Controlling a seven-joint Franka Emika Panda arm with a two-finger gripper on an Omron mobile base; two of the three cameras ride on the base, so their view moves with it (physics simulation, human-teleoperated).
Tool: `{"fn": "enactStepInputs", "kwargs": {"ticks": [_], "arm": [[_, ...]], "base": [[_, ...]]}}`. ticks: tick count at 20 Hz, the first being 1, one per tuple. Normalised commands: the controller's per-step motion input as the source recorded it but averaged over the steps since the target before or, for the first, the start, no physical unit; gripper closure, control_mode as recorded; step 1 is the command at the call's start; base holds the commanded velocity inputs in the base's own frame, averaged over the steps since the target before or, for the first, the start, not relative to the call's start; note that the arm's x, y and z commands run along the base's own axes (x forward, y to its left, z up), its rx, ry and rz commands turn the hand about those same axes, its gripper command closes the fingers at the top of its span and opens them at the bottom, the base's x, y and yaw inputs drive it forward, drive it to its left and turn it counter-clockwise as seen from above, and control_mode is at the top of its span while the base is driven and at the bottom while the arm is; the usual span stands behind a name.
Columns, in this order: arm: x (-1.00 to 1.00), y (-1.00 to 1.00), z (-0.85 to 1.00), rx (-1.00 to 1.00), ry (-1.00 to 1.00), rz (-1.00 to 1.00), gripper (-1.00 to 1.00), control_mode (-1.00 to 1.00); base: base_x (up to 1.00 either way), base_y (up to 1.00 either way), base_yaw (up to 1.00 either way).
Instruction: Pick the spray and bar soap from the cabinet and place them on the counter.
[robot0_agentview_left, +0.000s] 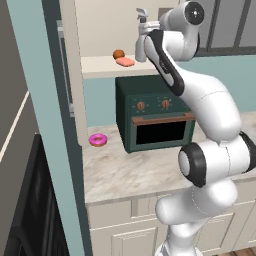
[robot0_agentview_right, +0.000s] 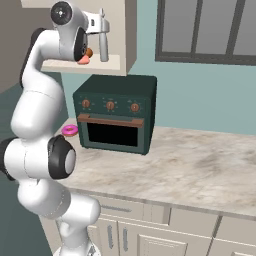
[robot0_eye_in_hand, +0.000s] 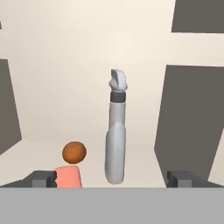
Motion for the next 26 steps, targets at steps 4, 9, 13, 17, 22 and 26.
{"fn": "enactStepInputs", "kwargs": {"ticks": [4,9,13,17,22,26], "arm": [[0.25,0.0,0.0,0.0,0.0,0.0,-1.0,-1.0],[0.26,0.0,0.0,0.0,0.0,0.0,-1.0,-1.0],[0.27,0.0,0.0,0.0,0.0,0.0,-1.0,-1.0],[0.24,0.0,0.0,0.0,0.0,0.0,-1.0,-1.0],[0.24,0.01,0.0,0.0,0.0,0.0,-1.0,-1.0],[0.24,0.0,0.0,0.0,0.0,0.0,-1.0,-1.0]], "base": [[0.0,0.0,0.0],[0.0,0.0,0.0],[0.0,0.0,0.0],[0.0,0.0,0.0],[0.0,0.0,0.0],[0.0,0.0,0.0]]}}
